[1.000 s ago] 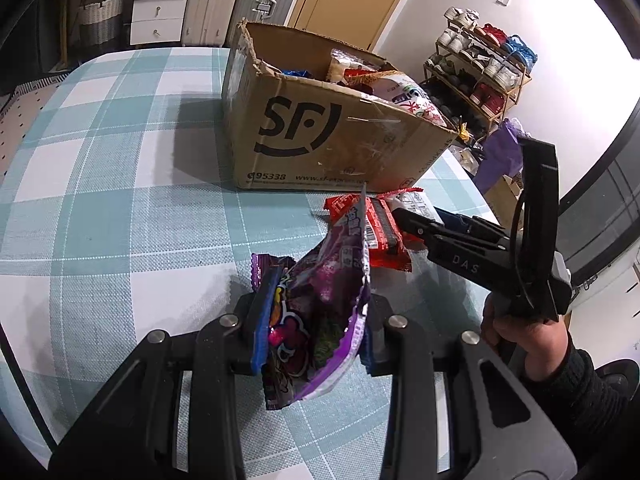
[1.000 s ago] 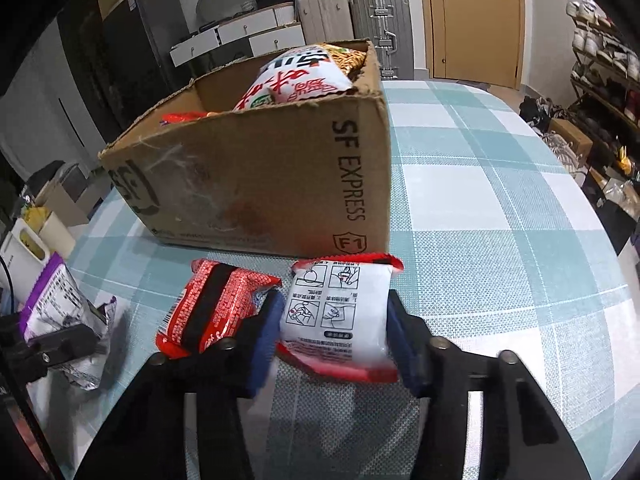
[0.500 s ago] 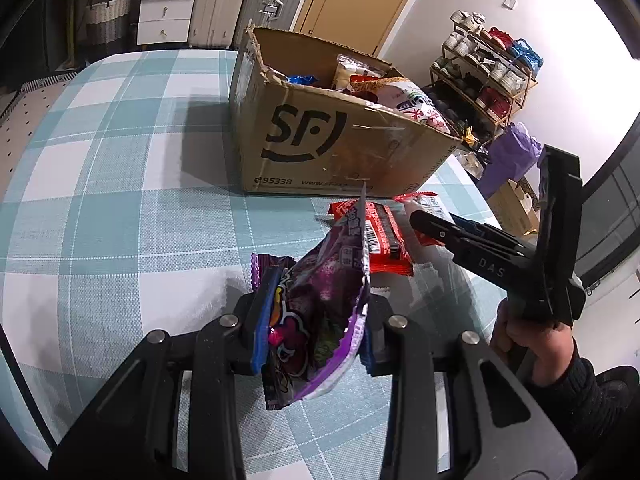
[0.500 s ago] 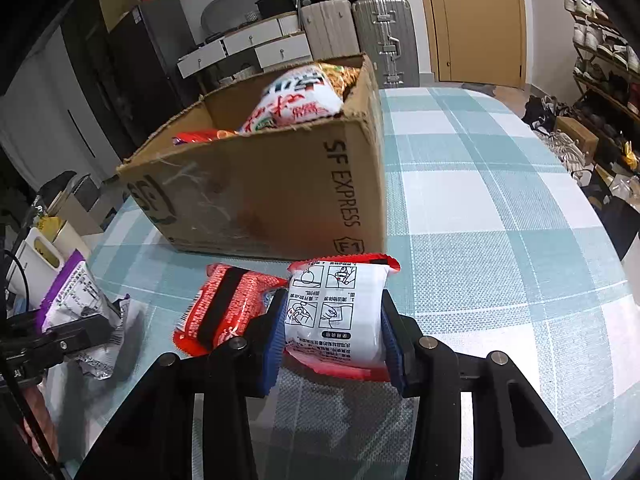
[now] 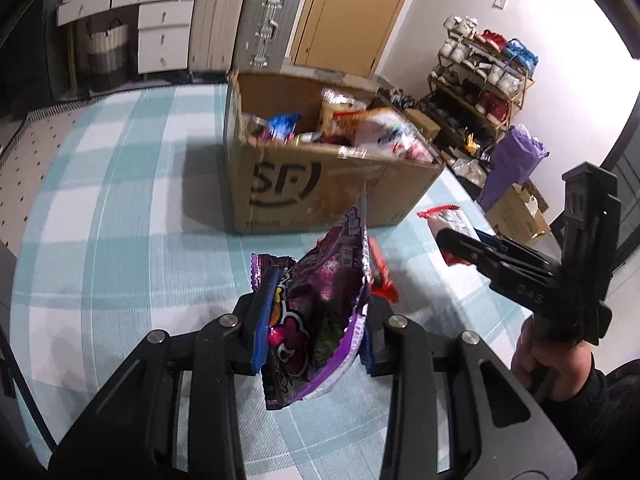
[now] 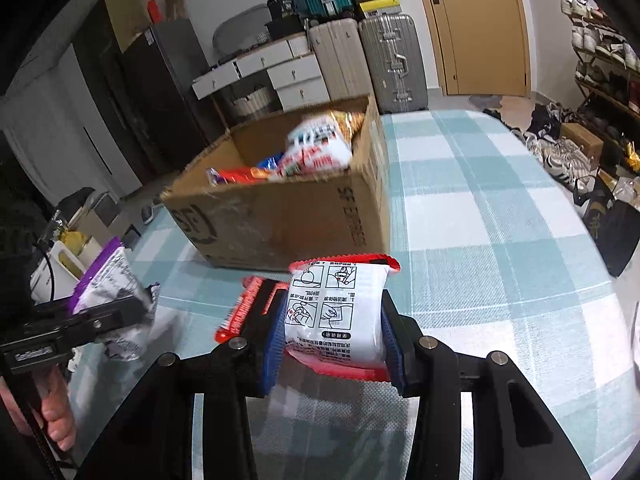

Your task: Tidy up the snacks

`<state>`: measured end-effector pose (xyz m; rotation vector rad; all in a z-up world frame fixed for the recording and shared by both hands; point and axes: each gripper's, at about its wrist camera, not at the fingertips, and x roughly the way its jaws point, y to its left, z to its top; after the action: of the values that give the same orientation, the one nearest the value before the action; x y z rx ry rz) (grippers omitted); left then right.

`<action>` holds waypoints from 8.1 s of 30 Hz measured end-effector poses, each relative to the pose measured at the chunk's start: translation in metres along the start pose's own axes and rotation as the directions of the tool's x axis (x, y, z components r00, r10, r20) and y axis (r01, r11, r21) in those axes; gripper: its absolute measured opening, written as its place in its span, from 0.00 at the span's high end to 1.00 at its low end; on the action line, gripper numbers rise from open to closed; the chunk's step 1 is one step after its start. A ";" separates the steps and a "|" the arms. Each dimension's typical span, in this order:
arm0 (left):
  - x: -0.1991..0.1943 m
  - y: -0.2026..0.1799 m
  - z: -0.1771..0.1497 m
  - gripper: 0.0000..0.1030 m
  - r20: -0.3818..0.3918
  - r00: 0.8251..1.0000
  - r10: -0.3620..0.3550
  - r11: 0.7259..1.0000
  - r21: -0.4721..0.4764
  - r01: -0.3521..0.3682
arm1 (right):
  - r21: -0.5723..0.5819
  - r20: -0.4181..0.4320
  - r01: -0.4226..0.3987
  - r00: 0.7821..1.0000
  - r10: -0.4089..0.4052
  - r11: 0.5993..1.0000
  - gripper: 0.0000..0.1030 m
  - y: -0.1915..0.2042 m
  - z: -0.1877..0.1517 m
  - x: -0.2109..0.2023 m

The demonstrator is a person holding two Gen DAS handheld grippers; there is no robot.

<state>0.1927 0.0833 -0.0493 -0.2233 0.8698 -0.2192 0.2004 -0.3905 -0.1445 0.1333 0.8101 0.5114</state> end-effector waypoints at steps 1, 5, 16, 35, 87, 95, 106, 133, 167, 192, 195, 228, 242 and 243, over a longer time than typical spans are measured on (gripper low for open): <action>-0.003 -0.001 0.002 0.70 0.007 1.000 0.001 1.000 -0.002 -0.001 | -0.005 0.009 -0.007 1.000 0.007 1.000 0.59 0.001 0.002 -0.005; -0.012 -0.007 0.014 0.70 0.029 1.000 0.001 1.000 0.010 -0.002 | -0.019 0.034 -0.058 0.998 0.058 0.998 0.59 0.009 0.013 -0.023; -0.037 -0.025 0.057 0.70 0.084 0.996 0.033 0.997 0.066 -0.039 | -0.093 0.099 -0.118 0.987 0.127 0.989 0.59 0.035 0.058 -0.065; -0.029 -0.038 0.142 0.70 0.068 0.997 0.030 0.993 0.109 -0.037 | -0.163 0.131 -0.153 0.976 0.175 0.975 0.59 0.066 0.139 -0.068; 0.060 -0.009 0.165 0.19 -0.036 0.992 0.120 0.993 0.023 -0.120 | -0.100 0.094 -0.063 0.993 0.072 0.993 0.23 0.016 0.158 0.025; 0.029 -0.015 0.141 0.19 0.014 0.992 0.129 0.992 0.007 -0.129 | -0.089 0.108 -0.070 0.991 0.079 0.994 0.23 0.019 0.128 -0.005; -0.017 -0.010 0.129 0.14 0.086 0.983 0.163 0.987 -0.016 -0.163 | -0.058 0.127 -0.115 0.984 0.122 0.992 0.23 0.025 0.071 -0.040; -0.056 -0.010 0.105 0.01 0.120 0.972 0.203 0.979 -0.025 -0.202 | 0.022 -0.164 -0.099 0.981 0.101 0.995 0.31 0.044 -0.003 0.077; -0.047 -0.006 0.092 0.01 0.118 0.971 0.208 0.978 -0.034 -0.205 | -0.042 0.004 -0.110 0.994 0.110 0.993 0.57 0.041 0.034 0.005; 0.026 -0.006 0.195 0.04 0.049 0.982 0.184 0.983 -0.001 -0.184 | -0.167 0.067 -0.107 0.991 0.119 0.980 0.58 0.070 0.172 -0.006; 0.039 -0.003 0.204 0.04 0.037 0.983 0.179 0.984 -0.001 -0.179 | -0.156 0.050 -0.098 0.993 0.107 0.983 0.57 0.064 0.180 0.012; 0.035 -0.005 0.129 0.01 0.094 0.970 0.223 0.973 0.034 -0.227 | -0.039 0.173 -0.074 0.982 0.080 0.996 0.06 -0.004 0.108 -0.003; 0.000 -0.009 0.043 0.01 0.168 0.930 0.327 0.944 -0.004 -0.331 | -0.039 0.256 -0.049 0.965 0.058 0.998 0.04 -0.009 0.007 -0.037; -0.002 -0.010 0.036 0.01 0.180 0.925 0.335 0.940 -0.005 -0.340 | -0.041 0.267 -0.047 0.962 0.056 0.998 0.04 -0.008 0.003 -0.038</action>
<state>0.2185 0.0781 -0.0226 -0.0639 0.7126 0.1115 0.1836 -0.4160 -0.1201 0.1884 0.5333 0.5426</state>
